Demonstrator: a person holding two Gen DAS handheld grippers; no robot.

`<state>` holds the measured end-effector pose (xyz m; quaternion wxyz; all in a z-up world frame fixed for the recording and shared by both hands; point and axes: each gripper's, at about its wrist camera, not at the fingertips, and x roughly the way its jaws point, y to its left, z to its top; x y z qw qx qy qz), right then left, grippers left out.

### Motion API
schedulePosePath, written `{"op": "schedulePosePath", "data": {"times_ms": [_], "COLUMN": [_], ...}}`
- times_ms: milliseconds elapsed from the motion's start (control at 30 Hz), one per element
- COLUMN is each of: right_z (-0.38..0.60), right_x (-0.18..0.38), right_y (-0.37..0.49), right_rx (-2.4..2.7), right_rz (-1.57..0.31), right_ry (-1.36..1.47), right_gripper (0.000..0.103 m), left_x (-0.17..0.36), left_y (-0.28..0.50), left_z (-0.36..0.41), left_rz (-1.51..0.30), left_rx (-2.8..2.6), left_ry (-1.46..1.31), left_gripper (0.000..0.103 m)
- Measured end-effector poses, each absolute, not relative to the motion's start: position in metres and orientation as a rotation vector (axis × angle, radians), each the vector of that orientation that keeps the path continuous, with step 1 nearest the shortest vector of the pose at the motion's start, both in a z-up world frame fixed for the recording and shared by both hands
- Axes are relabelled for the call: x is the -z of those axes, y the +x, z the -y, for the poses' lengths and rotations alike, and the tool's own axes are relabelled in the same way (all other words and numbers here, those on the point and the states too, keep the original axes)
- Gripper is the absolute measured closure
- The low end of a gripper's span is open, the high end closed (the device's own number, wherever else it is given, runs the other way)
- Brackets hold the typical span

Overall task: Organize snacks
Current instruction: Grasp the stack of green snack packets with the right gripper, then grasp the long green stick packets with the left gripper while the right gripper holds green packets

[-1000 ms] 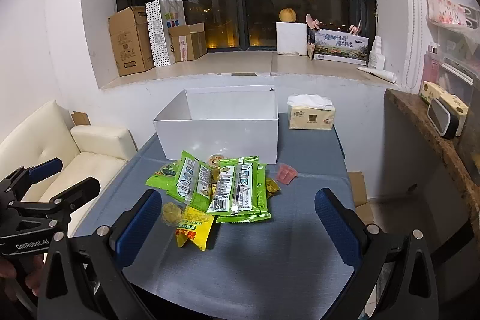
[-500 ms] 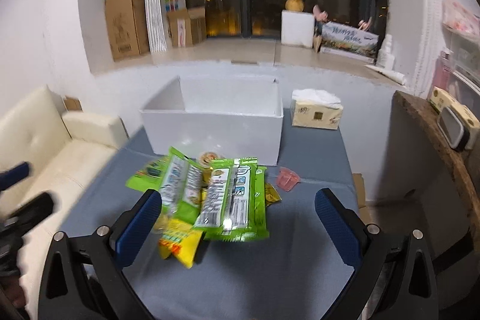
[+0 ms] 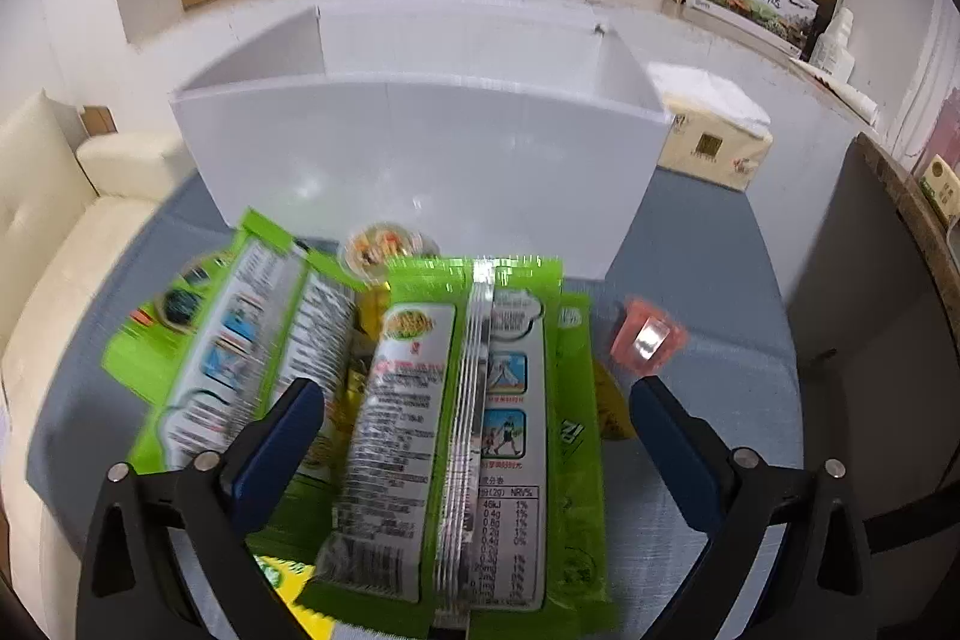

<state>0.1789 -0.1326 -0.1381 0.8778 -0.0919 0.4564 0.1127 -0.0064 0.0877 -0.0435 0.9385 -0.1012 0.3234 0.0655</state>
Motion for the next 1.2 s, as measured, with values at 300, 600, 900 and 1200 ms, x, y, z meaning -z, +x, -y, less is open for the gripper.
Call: {"op": "schedulePosePath", "data": {"times_ms": [300, 600, 900, 1200], "right_z": [0.155, 0.182, 0.166, 0.177], "right_x": [0.130, 0.082, 0.121, 0.136], "right_y": [0.172, 0.144, 0.177, 0.184], "right_rx": [-0.253, -0.307, -0.336, -0.339], "right_rz": [-0.933, -0.810, -0.904, -0.928], "right_ry": [-0.125, -0.040, -0.067, 0.004], "right_gripper": [0.030, 0.030, 0.030, 0.031], "left_x": [0.052, 0.046, 0.049, 0.070], "left_y": [0.009, 0.067, 0.090, 0.110], "left_z": [-0.071, -0.014, 0.007, -0.007], "left_rz": [-0.726, -0.757, -0.775, -0.824], "left_rx": [-0.080, 0.025, 0.024, -0.029], "left_ry": [-0.160, -0.103, -0.099, -0.078], "left_gripper": [0.000, 0.000, 0.000, 0.000]}}
